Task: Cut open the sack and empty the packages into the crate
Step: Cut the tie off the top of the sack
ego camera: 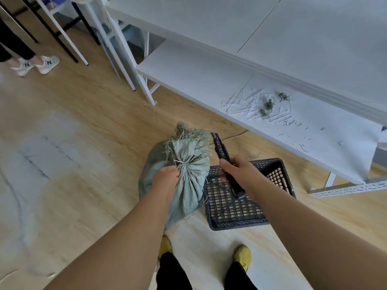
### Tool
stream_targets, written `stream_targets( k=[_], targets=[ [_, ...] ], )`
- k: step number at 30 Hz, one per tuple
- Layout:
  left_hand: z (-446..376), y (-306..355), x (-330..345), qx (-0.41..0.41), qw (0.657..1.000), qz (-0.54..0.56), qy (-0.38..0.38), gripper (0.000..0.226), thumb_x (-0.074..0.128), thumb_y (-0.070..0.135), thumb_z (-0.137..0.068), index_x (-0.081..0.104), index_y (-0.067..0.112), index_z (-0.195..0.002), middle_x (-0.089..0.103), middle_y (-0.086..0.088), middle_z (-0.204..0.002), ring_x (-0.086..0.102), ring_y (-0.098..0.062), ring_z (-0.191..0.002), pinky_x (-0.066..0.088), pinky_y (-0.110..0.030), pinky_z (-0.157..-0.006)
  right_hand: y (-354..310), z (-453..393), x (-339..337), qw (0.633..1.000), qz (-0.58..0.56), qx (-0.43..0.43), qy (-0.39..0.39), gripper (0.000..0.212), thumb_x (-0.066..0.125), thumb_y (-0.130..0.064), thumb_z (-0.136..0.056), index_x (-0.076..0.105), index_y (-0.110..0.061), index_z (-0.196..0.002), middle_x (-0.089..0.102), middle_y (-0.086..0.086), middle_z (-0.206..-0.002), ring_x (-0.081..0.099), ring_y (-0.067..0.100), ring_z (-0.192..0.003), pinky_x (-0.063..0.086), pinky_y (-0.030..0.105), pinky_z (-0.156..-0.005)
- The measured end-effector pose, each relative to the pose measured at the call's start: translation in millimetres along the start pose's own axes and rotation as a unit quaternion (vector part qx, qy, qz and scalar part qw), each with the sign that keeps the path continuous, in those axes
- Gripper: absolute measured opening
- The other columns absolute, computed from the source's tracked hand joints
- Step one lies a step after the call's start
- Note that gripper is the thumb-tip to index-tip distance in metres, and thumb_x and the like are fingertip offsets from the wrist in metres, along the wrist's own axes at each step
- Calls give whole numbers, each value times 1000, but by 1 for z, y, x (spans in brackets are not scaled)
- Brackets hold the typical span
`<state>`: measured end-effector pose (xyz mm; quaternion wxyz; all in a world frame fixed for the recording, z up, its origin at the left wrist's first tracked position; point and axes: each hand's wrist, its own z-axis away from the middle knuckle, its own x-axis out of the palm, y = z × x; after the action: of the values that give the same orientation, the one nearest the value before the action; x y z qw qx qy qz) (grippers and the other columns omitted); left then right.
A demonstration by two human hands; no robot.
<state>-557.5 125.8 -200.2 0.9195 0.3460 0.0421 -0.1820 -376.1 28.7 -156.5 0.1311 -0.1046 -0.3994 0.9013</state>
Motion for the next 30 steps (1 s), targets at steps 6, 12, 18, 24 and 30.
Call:
stream_targets(
  k=[6, 12, 18, 24, 30],
  targets=[
    [-45, -21, -19, 83, 986, -145, -2, 25, 56, 16, -93, 65, 16, -116, 67, -3, -114, 64, -18, -100, 49, -27, -82, 24, -44, 43, 998, 12, 34, 45, 32, 59, -39, -93, 57, -8, -100, 63, 3, -68, 53, 15, -55, 44, 23, -54],
    [-115, -27, -26, 155, 948, -274, -32, 25, 51, 17, -98, 66, 22, -117, 64, 11, -111, 56, 0, -84, 35, 2, -58, 69, -108, 87, 997, 16, 36, 73, 32, 66, -39, -87, 59, -14, -104, 66, 7, -84, 61, 13, -63, 51, 31, -67],
    [-204, -88, 12, 152, 941, -304, -2, 34, 53, 9, -94, 59, 19, -126, 63, -3, -127, 59, -16, -115, 44, -24, -95, 127, -187, 98, 990, 61, 28, 126, 25, 68, -25, -85, 56, -14, -104, 64, 7, -83, 57, 19, -67, 53, 37, -69],
    [-282, -146, 52, 347, 886, -269, 150, 39, 59, -2, -81, 63, 13, -117, 56, -7, -118, 53, -24, -114, 40, -32, -104, 183, -266, 112, 977, 113, -61, 168, 23, 71, -26, -81, 57, -11, -92, 60, 0, -75, 52, 19, -64, 41, 28, -54],
    [-343, -168, 63, 435, 860, -193, 185, 43, 59, 12, -81, 57, 21, -123, 48, -7, -128, 52, -25, -117, 44, -43, -100, 207, -342, 143, 948, 113, -209, 212, 36, 80, -39, -72, 54, -18, -87, 63, 0, -83, 57, 18, -75, 44, 32, -63]
  ],
)
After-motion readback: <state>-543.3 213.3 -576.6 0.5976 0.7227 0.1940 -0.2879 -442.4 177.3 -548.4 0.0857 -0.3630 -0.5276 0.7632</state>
